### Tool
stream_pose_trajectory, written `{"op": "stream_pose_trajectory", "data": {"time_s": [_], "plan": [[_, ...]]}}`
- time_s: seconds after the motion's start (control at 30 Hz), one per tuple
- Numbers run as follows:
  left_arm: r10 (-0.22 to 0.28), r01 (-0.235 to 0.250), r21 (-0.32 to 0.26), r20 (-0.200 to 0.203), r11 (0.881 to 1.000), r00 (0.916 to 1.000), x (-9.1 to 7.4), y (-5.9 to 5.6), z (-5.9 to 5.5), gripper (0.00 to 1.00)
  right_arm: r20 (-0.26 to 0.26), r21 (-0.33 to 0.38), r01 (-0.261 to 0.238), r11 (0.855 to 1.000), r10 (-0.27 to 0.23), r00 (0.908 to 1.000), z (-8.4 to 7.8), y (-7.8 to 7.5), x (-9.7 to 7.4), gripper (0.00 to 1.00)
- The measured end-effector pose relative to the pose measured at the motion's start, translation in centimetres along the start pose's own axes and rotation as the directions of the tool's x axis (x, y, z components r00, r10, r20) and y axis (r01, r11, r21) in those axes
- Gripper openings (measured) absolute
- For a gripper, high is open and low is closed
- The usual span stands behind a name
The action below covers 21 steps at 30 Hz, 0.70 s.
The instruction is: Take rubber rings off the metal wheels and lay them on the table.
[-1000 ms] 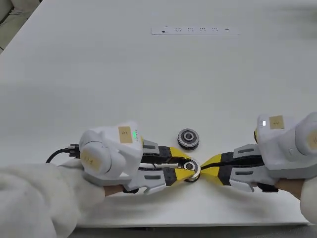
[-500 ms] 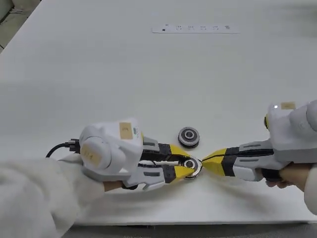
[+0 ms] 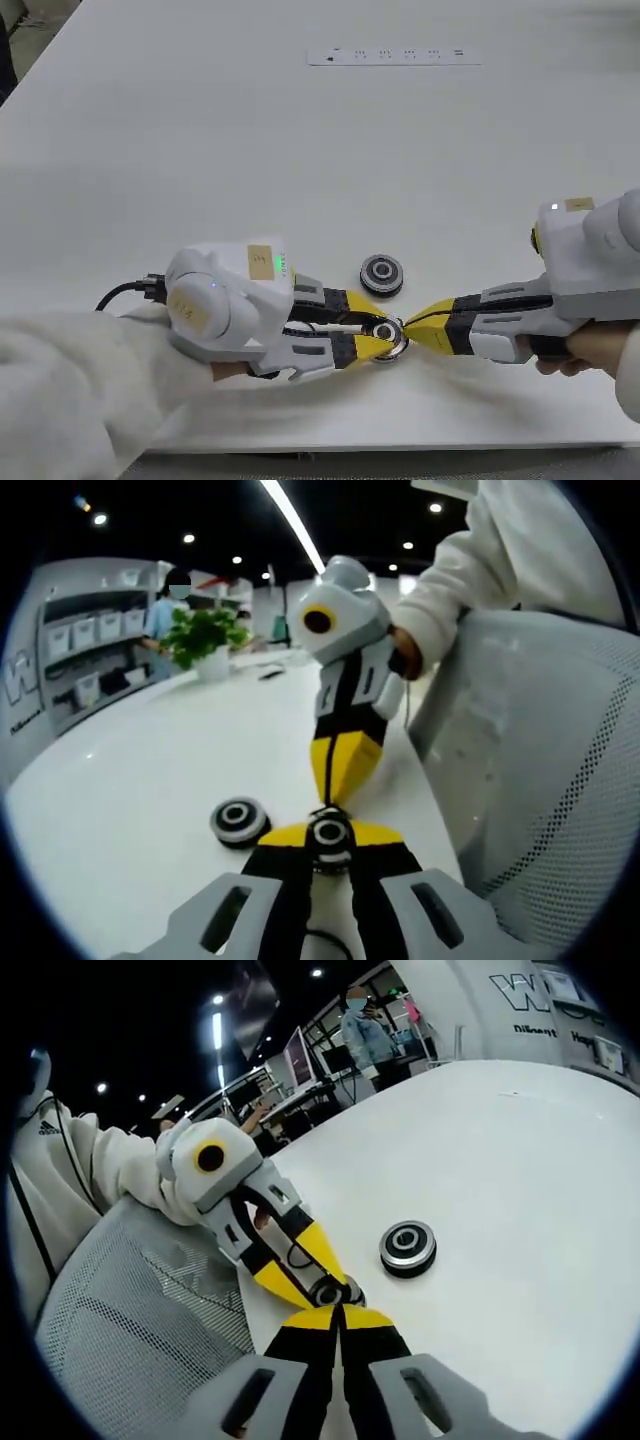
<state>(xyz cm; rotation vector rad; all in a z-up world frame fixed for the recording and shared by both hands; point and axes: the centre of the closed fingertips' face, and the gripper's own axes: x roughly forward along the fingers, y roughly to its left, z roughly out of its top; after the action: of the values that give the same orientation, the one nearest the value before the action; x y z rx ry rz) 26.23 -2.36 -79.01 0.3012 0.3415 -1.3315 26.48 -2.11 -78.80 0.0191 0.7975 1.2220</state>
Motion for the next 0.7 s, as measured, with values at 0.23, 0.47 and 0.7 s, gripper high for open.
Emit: {"op": "stream_pose_trajectory", "data": {"time_s": [0.23,0.47,0.7], "plan": [[0.0,0.0,0.003,-0.002,1.0,1.0,0.04,-0.12,0.11,0.14,0.007,-0.01,-0.015,1.0,0.015,0.9999,0.29,0.45,0.1,0.0],[0.002,-0.002,-0.001,-0.004,1.0,1.0,0.07,-0.11,0.16,0.14,0.007,-0.023,-0.018,1.0,0.018,0.9998,0.32,0.51,0.1,0.0],[0.004,-0.004,0.001,-0.011,1.0,0.9999,0.09,-0.14,0.18,0.14,0.024,-0.03,-0.033,0.999,0.034,0.9991,0.88,1.02,0.18,0.0]]}}
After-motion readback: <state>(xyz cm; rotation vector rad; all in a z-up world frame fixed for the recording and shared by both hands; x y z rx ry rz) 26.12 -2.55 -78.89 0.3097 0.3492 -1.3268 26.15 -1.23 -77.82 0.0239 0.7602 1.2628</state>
